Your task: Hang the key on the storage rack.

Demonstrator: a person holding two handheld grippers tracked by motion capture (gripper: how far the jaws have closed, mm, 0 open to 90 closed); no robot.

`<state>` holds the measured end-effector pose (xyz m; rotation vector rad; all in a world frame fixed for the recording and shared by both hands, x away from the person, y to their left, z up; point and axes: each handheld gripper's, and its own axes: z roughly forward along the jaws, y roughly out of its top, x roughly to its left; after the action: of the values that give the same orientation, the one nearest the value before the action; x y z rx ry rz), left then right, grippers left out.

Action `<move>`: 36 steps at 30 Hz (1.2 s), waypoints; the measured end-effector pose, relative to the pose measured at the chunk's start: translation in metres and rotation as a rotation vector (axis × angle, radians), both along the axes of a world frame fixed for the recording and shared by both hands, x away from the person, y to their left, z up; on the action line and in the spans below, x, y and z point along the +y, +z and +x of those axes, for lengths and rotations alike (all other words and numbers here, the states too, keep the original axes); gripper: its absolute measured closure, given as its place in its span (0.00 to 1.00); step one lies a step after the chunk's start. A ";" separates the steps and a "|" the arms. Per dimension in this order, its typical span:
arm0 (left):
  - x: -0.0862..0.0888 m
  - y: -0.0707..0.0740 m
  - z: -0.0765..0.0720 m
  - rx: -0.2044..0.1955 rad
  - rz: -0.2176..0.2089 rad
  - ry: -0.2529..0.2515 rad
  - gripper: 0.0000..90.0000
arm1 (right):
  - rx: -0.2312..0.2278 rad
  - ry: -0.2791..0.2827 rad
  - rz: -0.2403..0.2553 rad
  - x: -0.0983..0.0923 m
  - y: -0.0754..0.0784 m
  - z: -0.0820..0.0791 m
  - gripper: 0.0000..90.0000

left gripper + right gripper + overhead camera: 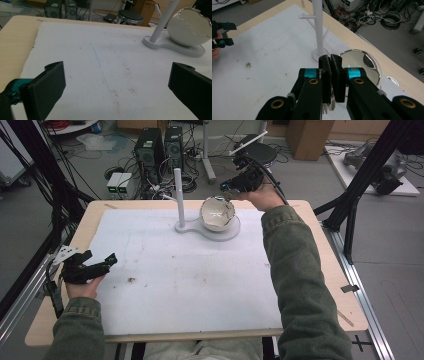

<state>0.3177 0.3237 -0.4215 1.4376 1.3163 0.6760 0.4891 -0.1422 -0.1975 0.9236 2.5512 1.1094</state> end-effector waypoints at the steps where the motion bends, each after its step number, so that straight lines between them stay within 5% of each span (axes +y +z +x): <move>1: 0.000 0.000 0.000 0.000 0.000 0.000 0.02 | 0.004 0.001 -0.002 0.002 0.001 0.000 0.97; 23: 0.002 0.000 0.002 -0.004 -0.014 -0.003 0.02 | 0.019 0.079 -0.027 0.066 0.002 0.014 0.97; 36: 0.002 -0.001 0.002 0.005 -0.006 -0.006 0.02 | 0.019 0.085 0.015 0.099 0.005 0.027 0.97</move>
<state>0.3192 0.3259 -0.4228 1.4389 1.3164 0.6634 0.5162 -0.0431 -0.1922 0.8398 2.6232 1.1494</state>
